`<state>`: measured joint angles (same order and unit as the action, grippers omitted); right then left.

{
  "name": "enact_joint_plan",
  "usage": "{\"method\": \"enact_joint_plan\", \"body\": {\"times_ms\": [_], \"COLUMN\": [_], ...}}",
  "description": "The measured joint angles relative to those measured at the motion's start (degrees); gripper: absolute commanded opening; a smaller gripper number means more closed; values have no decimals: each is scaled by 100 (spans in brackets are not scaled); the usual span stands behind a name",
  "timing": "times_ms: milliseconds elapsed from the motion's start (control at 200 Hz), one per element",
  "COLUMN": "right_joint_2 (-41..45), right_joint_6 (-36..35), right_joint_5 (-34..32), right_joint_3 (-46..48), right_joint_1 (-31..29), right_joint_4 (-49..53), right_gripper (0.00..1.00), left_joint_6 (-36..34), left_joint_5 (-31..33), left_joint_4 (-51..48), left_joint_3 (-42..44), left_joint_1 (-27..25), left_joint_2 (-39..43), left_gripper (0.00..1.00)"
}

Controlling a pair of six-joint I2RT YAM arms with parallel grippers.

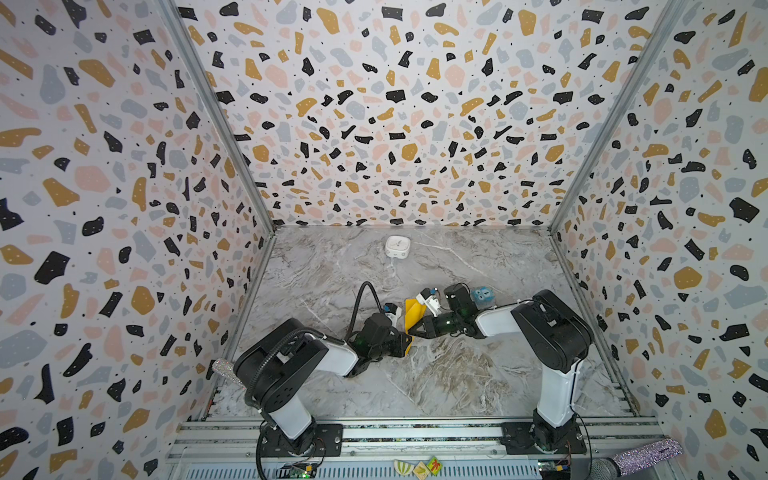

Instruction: Fold a paper plane with a square sheet of paper (pick it up from the middle)

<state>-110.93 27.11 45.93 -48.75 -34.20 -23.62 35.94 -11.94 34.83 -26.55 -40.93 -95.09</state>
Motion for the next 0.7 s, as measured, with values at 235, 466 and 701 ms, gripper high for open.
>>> {"method": "enact_joint_plan", "body": {"times_ms": [235,466,701], "right_joint_2": [-2,-2,-2], "right_joint_6": [-24,-66,-59], "right_joint_5": [-20,-31,-33], "right_joint_3": [-28,-28,-28], "right_joint_1": [2,11,11], "right_joint_4": [57,131,136], "right_gripper": [30,29,28], "left_joint_6": [-39,4,315], "left_joint_5": [-7,-68,-118], "left_joint_4": [15,-531,-962], "left_joint_3": [0,0,2], "left_joint_1": [0,0,7], "left_joint_2": [-2,372,1029], "left_gripper": [19,25,25]}}
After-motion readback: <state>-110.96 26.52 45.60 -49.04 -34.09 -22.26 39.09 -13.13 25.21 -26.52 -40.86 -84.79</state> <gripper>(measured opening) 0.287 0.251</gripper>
